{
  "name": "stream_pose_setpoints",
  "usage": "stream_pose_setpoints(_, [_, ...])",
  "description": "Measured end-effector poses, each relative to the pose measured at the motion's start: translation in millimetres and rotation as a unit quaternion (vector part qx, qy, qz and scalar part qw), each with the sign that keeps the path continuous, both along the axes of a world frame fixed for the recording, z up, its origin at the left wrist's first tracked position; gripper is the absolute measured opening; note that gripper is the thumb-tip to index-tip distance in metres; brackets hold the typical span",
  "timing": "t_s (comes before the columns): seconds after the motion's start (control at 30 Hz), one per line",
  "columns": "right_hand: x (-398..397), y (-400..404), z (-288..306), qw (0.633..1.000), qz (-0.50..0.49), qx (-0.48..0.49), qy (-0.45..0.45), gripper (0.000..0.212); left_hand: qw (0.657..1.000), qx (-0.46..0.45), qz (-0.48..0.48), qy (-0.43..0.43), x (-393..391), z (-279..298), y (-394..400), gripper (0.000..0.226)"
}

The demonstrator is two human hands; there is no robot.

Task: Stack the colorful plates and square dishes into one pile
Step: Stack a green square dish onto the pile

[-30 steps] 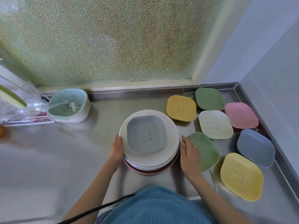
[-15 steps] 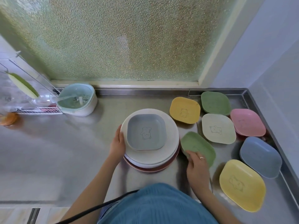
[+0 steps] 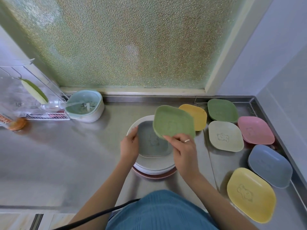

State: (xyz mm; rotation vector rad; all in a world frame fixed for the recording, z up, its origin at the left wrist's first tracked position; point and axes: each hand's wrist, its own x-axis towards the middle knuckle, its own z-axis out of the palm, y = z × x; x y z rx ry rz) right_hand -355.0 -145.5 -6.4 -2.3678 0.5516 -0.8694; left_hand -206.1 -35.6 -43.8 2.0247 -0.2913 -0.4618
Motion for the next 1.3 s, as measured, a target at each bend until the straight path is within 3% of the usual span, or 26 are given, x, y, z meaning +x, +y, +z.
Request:
stream_pose_setpoints(0.13, [13.4,6.6,-8.9,0.990,0.096,-0.009,0.104,0.036,0.999,-0.023,-0.028,0.013,-1.4,-0.6,0.6,0.042])
stream_pose_setpoints(0.23, [11.9,6.5,-24.3,0.971,0.153,0.036,0.182,0.038,0.996,-0.067,-0.012,0.056,1.6,0.8,-1.9,0.042])
stream_pose_setpoints(0.47, [9.4,7.6,-34.0,0.952,0.182,0.126,0.210,0.034,0.979,-0.139,0.025,0.144,1.9,7.5,-3.0,0.031])
stream_pose_setpoints(0.7, [12.0,-1.4,-32.1,0.942,0.188,0.154,0.232,0.027,0.994,-0.075,-0.001,0.074,3.6,0.9,-10.4,0.031])
stream_pose_setpoints(0.83, [0.9,-17.9,-28.4,0.964,0.104,0.209,0.127,0.026,0.998,-0.046,0.012,0.051,2.1,-4.3,-11.2,0.034])
stream_pose_setpoints(0.9, [-7.3,-38.8,-30.7,0.978,0.011,0.199,0.059,0.026,0.998,-0.039,0.023,0.052,0.4,-7.0,-10.6,0.034])
stream_pose_setpoints(0.97, [-16.2,-70.0,-37.6,0.975,-0.093,0.198,0.051,0.030,0.997,-0.036,0.030,0.055,0.5,-8.9,-10.9,0.034])
stream_pose_setpoints(1.07, [-37.5,-119.0,-59.8,0.936,-0.194,0.192,0.222,0.042,0.997,-0.031,0.031,0.058,2.0,-9.8,-12.0,0.034])
stream_pose_setpoints(1.17, [-60.0,-131.2,-82.1,0.879,-0.190,0.126,0.418,0.040,0.997,-0.026,0.032,0.061,3.1,-10.9,-11.0,0.033])
stream_pose_setpoints(1.3, [-73.1,-112.3,-98.1,0.881,-0.209,0.031,0.423,0.018,0.997,-0.026,0.040,0.054,0.5,-10.6,-11.8,0.033])
